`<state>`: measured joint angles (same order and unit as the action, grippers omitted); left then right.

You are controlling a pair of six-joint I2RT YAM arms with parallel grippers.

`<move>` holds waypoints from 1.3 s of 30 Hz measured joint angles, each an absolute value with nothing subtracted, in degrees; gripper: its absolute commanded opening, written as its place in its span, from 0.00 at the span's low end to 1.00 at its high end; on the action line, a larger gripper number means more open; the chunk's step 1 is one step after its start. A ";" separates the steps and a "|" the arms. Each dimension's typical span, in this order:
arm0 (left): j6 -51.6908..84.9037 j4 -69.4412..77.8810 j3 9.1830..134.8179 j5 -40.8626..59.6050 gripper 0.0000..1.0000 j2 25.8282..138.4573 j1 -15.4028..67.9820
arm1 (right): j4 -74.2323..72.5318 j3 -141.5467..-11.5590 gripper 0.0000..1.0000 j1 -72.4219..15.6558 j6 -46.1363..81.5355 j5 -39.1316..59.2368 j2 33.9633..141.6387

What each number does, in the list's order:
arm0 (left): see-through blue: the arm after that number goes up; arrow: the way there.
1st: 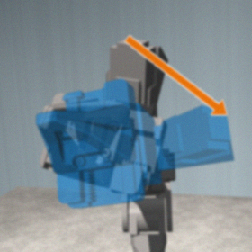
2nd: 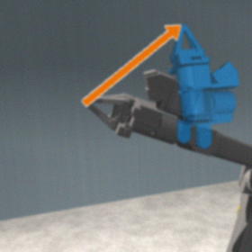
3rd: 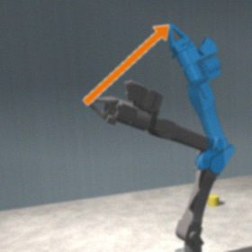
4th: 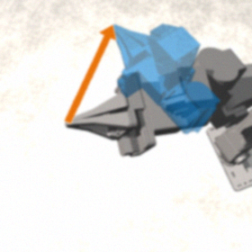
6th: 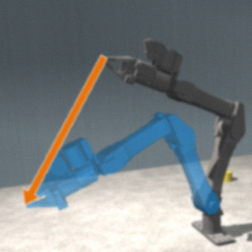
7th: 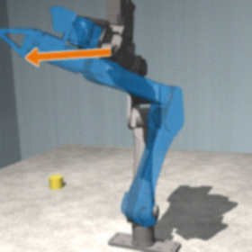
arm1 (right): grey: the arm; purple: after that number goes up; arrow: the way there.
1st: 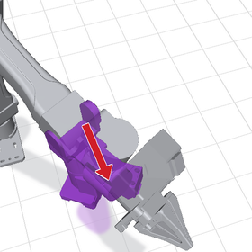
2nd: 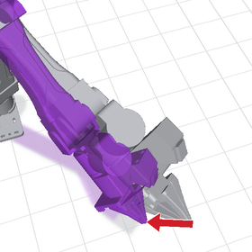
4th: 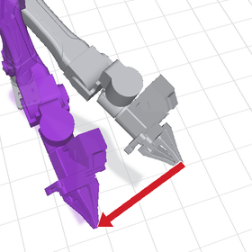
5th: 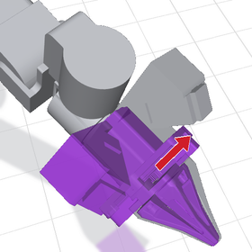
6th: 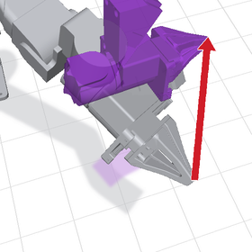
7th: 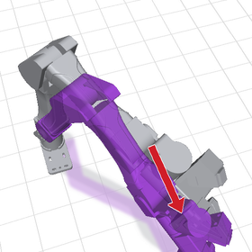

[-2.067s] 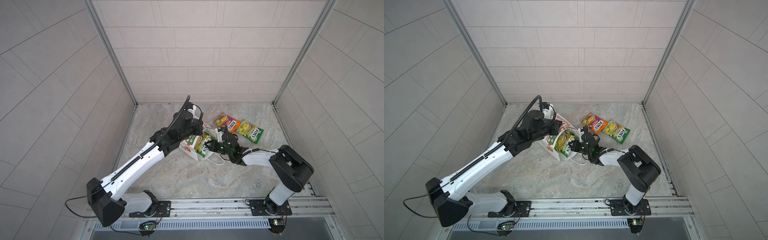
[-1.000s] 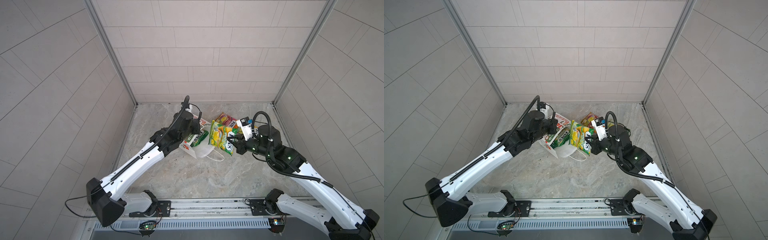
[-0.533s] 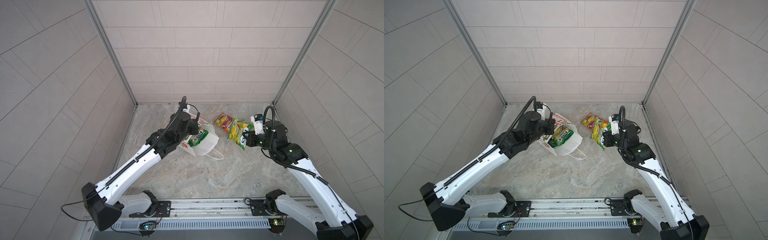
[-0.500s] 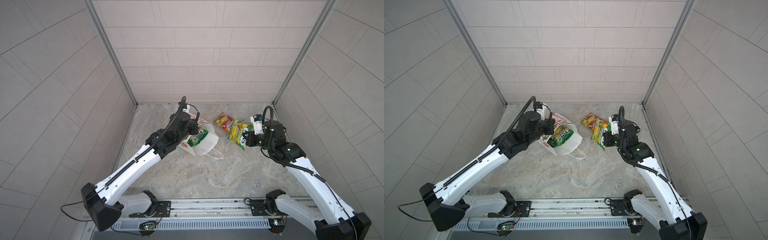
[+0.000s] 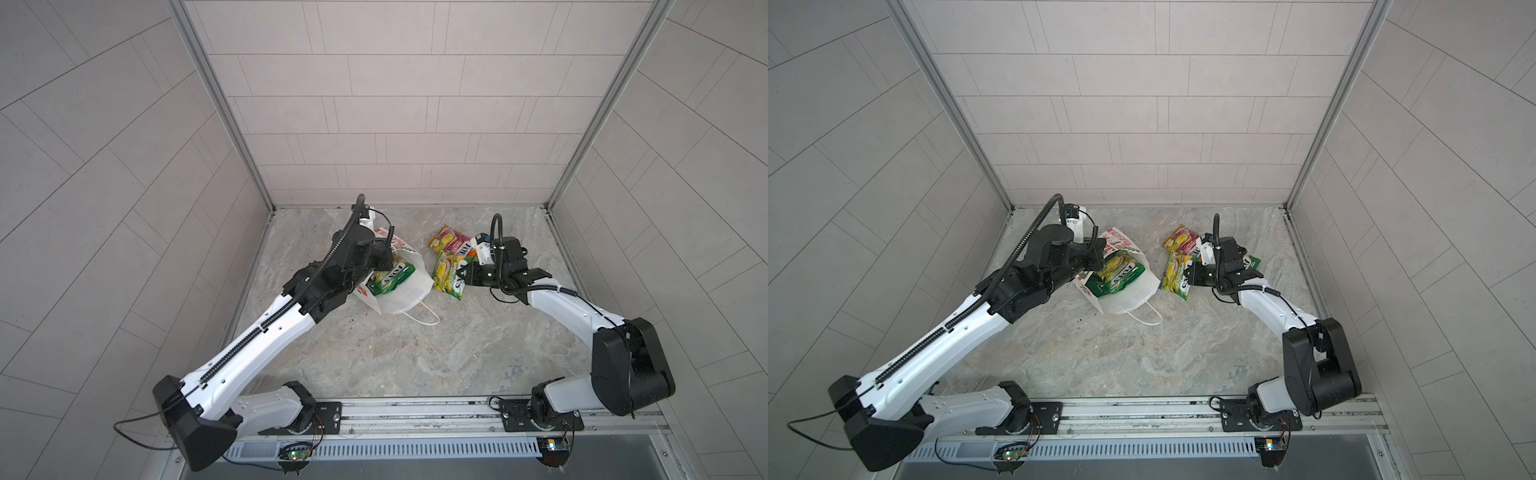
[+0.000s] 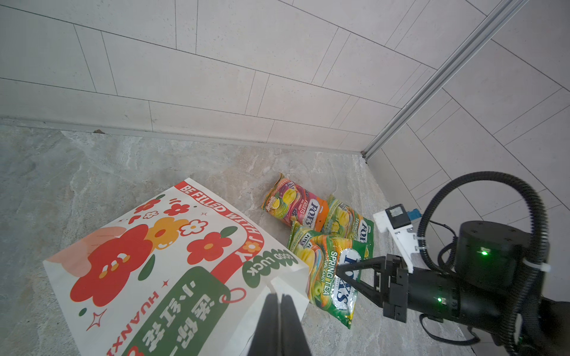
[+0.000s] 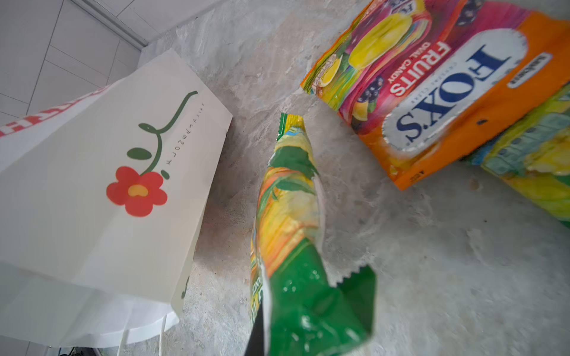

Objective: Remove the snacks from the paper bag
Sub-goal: 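Lower the green packet beside the other packets and open the right gripper, then move the right gripper back into the bag opening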

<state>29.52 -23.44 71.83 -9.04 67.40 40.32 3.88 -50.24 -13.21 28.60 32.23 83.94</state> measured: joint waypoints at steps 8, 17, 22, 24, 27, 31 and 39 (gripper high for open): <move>29.34 -23.44 71.70 -9.08 0.00 67.33 40.32 | -9.82 -50.81 0.00 -13.21 37.10 37.45 96.53; 29.04 -23.44 71.70 -9.06 0.00 67.33 40.32 | -16.29 -50.81 0.00 -13.21 40.91 36.49 103.00; 28.91 -23.44 71.70 -9.06 0.00 67.40 40.32 | -17.39 -50.81 0.00 -12.99 41.28 35.48 104.07; 28.91 -23.44 71.70 -9.06 0.00 67.42 40.32 | -17.56 -50.81 0.00 -12.73 41.25 35.07 104.49; 28.91 -23.42 71.70 -9.06 0.00 67.51 40.32 | -17.32 -50.81 0.00 -12.19 41.23 34.17 104.68; 28.88 -23.44 71.70 -9.06 0.00 67.57 40.32 | -17.23 -50.81 0.08 -11.33 41.25 33.56 104.81; 28.91 -23.42 71.70 -8.71 0.00 67.72 40.32 | -16.21 -49.56 0.47 -10.57 41.34 31.33 103.94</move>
<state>28.91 -23.42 71.70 -8.71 67.72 40.32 -16.21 -49.56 -10.57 41.34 31.33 103.94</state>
